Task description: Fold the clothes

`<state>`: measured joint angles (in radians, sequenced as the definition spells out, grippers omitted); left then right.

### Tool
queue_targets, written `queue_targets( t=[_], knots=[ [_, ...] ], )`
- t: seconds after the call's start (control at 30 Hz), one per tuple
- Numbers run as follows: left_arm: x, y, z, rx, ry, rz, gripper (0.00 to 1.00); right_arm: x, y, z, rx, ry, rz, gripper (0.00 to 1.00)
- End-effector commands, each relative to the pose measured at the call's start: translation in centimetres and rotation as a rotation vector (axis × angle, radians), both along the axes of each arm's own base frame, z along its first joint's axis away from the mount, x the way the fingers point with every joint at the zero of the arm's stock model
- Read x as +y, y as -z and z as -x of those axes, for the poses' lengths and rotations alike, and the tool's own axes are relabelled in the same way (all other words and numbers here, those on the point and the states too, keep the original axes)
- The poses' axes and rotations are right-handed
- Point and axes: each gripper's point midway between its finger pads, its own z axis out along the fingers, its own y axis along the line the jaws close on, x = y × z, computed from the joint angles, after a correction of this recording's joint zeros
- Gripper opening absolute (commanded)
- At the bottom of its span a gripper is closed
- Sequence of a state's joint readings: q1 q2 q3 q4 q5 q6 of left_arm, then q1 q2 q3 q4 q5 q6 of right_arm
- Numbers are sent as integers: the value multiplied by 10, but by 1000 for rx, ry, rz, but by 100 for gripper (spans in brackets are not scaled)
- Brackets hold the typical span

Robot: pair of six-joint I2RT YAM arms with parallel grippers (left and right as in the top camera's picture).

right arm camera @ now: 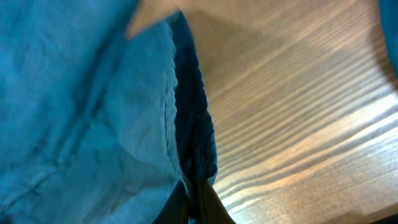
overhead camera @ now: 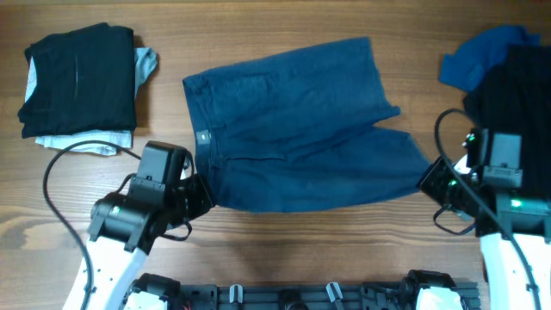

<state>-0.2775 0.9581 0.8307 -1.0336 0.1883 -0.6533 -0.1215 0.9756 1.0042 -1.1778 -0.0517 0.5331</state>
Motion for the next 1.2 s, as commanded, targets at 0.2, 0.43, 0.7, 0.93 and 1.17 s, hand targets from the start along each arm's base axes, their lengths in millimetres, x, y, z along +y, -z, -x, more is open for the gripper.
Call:
queue_targets(
  t=[0.2,0.43,0.7,0.93,1.17],
  knots=[
    [16,-48,-52,-169,-86,-104,4,-7,-46,-75,-45,-85,26,4],
    [40,-48,-128,-229,-210,-189,4,-13,-38,-149,-90,-131,36,4],
    [47,-72,-178,-365,-250,-164,4,-6,-81,-202,-322,-206,82,4],
    [38,-50,-179,-295,-217,-142,4,19,-33,-164,-96,-456,10,5],
    [36,-49,-178,-286,-210,-133,6,28,18,-165,-24,-746,43,56]
  ],
)
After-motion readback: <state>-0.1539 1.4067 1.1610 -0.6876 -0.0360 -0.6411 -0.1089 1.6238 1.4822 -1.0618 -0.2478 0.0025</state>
